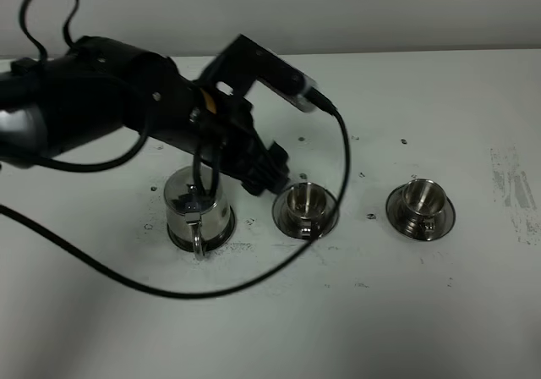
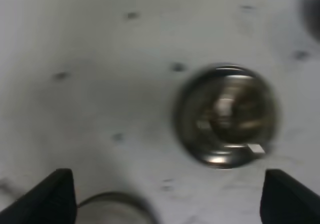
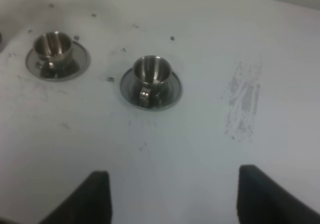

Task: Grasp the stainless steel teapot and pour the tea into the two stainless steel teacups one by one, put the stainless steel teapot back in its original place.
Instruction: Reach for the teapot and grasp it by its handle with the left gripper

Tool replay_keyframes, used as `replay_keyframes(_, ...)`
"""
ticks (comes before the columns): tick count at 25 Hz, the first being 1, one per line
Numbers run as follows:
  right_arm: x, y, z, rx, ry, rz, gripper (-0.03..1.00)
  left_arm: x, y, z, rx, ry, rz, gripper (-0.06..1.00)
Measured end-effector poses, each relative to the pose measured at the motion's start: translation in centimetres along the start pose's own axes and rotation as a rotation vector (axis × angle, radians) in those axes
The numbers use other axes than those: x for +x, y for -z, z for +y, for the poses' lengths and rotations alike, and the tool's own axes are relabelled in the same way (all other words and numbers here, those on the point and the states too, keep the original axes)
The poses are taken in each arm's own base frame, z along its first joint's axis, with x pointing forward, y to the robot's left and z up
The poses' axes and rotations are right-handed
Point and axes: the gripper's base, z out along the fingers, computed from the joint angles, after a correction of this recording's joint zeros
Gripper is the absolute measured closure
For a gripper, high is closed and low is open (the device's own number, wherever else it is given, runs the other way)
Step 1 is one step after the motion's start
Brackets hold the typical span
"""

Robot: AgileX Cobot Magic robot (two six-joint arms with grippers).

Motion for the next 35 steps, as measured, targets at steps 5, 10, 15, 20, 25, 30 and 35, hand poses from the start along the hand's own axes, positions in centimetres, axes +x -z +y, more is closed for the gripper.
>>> replay_keyframes(5, 0.0, 0.0, 0.0, 0.000, 0.000, 0.000, 0.45, -0.5, -0.2, -3.7, 0.057, -0.154, 0.011, 0.26)
replay_keyframes(10, 0.0, 0.0, 0.0, 0.000, 0.000, 0.000, 0.45, 0.0, -0.1, -4.0, 0.074, -0.122, 0.062, 0.30)
replay_keyframes(15, 0.0, 0.0, 0.0, 0.000, 0.000, 0.000, 0.45, 0.4, -0.1, -4.1, 0.088, -0.112, 0.108, 0.32)
replay_keyframes(20, 0.0, 0.0, 0.0, 0.000, 0.000, 0.000, 0.45, 0.7, -0.8, -4.1, 0.093, -0.113, 0.132, 0.32)
replay_keyframes(25, 0.0, 0.0, 0.0, 0.000, 0.000, 0.000, 0.45, 1.3, -1.5, -4.1, 0.099, -0.149, 0.196, 0.32)
replay_keyframes(30, 0.0, 0.0, 0.0, 0.000, 0.000, 0.000, 0.45, 2.3, -1.4, -4.2, 0.121, -0.195, 0.299, 0.32)
replay_keyframes(35, 0.0, 0.0, 0.0, 0.000, 0.000, 0.000, 0.45, 2.9, -1.5, -4.2, 0.137, -0.196, 0.355, 0.36)
